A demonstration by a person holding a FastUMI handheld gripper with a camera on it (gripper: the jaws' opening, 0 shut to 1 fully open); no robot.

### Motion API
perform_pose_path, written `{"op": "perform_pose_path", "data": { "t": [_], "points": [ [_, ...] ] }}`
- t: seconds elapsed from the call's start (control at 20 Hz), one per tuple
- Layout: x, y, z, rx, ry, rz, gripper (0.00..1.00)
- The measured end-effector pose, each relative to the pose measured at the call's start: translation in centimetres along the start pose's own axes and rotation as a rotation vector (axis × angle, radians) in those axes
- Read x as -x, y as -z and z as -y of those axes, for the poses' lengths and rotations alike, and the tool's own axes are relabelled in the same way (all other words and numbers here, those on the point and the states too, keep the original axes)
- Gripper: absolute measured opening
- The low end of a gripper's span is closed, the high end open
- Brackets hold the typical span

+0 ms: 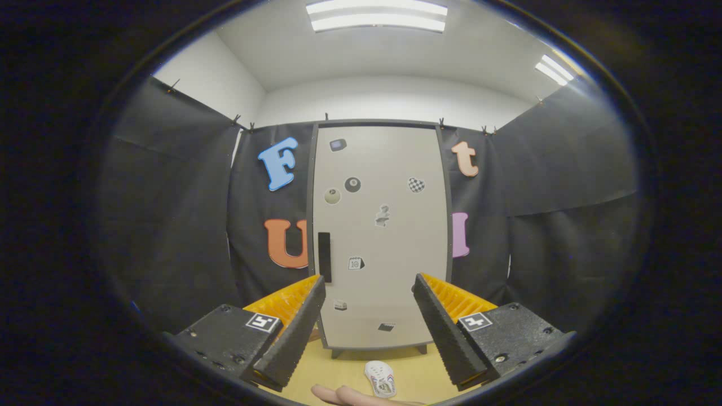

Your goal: Open the shoe cabinet door, grab the shoes and put them into the shoe cabinet, then close the shoe cabinet door.

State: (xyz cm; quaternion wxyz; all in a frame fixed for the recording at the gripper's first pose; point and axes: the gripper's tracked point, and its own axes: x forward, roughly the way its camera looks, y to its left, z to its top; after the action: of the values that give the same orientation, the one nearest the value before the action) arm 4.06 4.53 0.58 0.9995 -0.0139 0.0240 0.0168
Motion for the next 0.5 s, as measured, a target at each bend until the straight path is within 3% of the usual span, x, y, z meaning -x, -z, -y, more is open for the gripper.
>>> {"op": "perform_pose_path", "data": {
  "t": [0.5],
  "points": [
    [-15.3,2.8,-4.3,0.006,-0.042,-0.061,1.00]
  ]
}}
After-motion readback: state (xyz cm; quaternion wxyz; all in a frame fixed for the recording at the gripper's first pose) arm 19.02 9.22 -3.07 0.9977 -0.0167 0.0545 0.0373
